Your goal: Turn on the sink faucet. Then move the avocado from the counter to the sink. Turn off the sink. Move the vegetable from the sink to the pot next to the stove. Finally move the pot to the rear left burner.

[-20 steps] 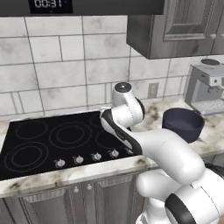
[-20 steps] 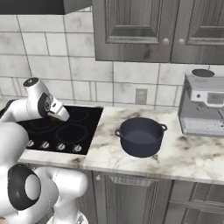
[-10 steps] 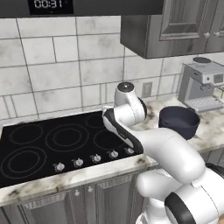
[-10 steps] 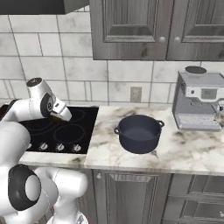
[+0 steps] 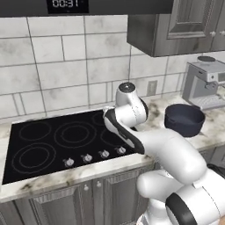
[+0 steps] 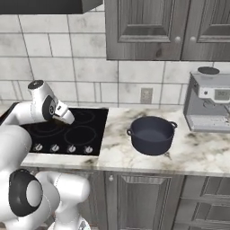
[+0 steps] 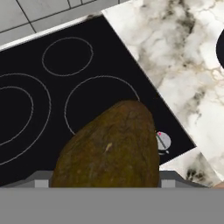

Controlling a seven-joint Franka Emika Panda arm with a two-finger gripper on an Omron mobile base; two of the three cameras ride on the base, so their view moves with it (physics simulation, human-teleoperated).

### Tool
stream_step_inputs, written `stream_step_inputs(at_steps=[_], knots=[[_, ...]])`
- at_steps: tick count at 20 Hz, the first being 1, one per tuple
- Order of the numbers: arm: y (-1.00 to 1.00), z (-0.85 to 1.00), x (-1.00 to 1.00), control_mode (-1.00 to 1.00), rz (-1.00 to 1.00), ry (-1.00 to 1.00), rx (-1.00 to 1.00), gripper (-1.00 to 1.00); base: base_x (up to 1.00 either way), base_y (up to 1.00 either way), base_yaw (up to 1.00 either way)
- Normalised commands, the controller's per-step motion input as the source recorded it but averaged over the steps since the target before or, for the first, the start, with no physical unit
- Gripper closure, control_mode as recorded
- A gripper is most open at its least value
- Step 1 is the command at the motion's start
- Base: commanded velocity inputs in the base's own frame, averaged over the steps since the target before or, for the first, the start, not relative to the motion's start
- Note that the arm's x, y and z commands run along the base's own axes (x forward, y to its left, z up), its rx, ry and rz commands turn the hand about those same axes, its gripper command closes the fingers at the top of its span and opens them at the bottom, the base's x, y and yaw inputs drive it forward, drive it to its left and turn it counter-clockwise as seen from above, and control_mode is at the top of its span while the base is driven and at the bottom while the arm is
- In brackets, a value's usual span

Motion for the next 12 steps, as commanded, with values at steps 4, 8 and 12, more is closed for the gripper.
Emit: stream_step_inputs(at_steps=[4,8,12], knots=[[0.00,0.00,0.00,1.00,0.00,0.00,0.00,1.00,0.50,0.16,0.05],[0.00,0.00,0.00,1.00,0.00,0.00,0.00,1.00,0.57,0.21,0.10],[0.00,0.00,0.00,1.00,0.00,0.00,0.00,1.00,0.40,0.04,0.15]])
